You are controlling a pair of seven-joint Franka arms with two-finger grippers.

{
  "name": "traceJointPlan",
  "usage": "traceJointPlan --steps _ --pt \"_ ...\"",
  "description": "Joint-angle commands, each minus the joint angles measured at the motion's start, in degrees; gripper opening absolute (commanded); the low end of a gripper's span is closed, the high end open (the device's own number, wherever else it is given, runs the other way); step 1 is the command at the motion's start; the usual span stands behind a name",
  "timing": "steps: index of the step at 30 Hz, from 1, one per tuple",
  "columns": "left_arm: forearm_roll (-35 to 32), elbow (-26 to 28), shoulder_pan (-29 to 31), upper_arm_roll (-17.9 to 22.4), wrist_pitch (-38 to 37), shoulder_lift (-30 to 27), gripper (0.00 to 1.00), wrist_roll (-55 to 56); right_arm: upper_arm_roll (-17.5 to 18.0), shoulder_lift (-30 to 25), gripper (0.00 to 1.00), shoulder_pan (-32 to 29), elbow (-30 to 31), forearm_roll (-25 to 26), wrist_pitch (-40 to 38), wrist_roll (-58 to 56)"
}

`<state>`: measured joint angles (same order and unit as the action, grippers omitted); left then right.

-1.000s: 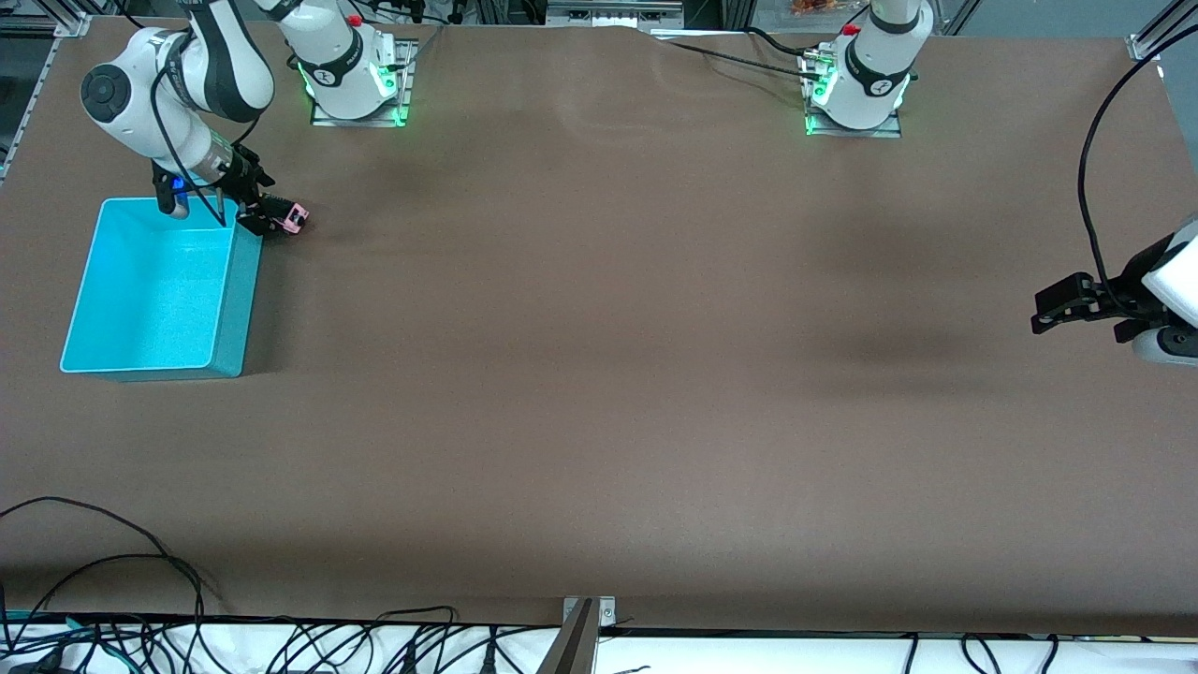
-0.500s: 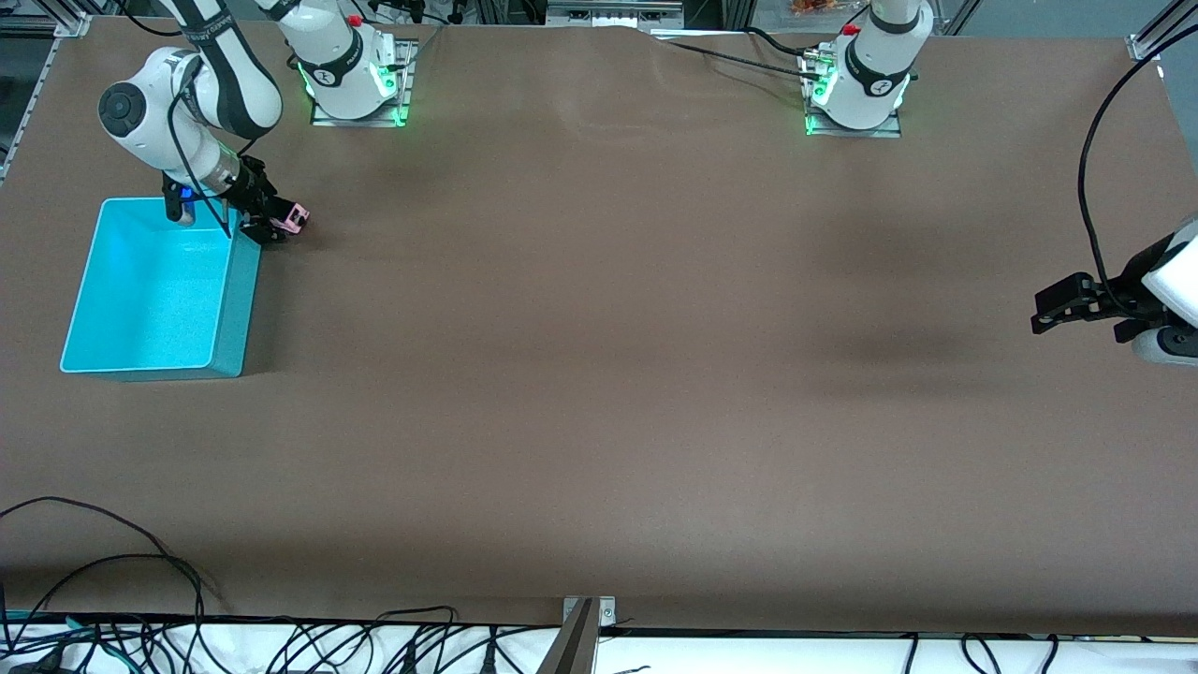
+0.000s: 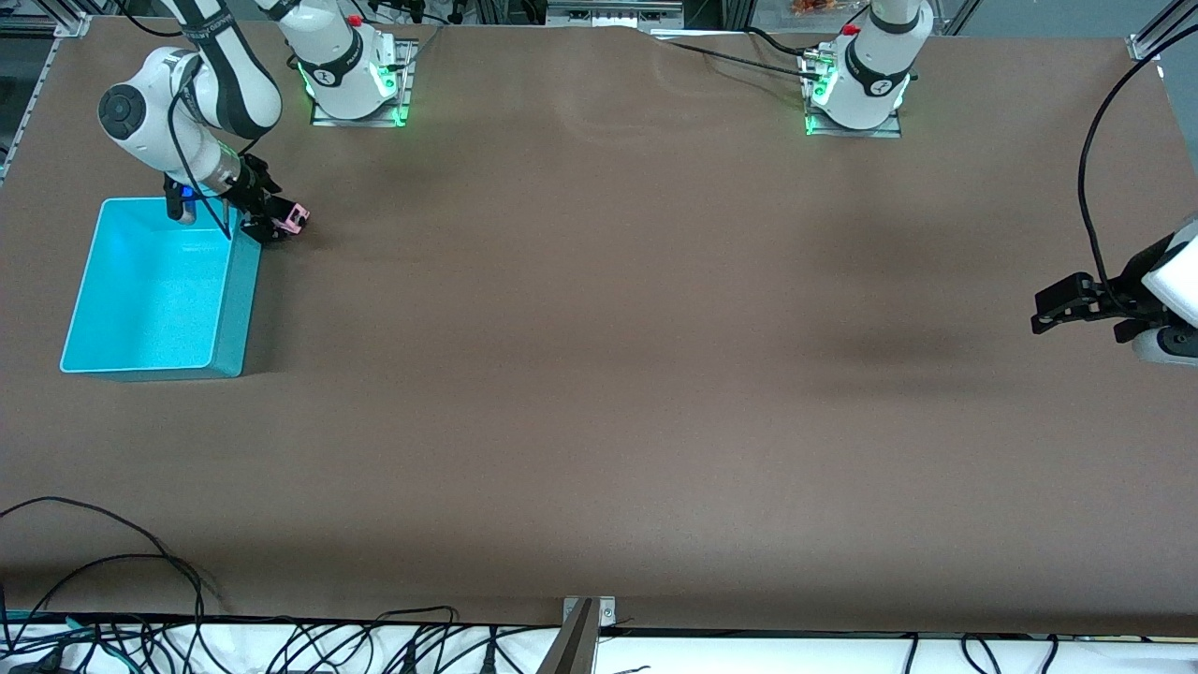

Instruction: Wind and store pink jeep toy

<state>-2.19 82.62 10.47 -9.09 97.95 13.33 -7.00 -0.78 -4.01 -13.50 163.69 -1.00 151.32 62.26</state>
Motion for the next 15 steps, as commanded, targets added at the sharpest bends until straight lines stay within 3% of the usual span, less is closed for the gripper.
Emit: traceJointPlan --steps 1,15 --pt "0.60 1.40 0.42 -0.05 -0.21 -1.37 1.00 -0.73 3.24 -5.31 1.00 -0.04 4.00 1.18 -1.03 6.11" --pt "0.60 1.40 0.42 -0.05 -0.21 -1.37 1.00 -0.73 2.63 -5.05 1.00 -0.74 4.35 1.35 -0.76 6.65"
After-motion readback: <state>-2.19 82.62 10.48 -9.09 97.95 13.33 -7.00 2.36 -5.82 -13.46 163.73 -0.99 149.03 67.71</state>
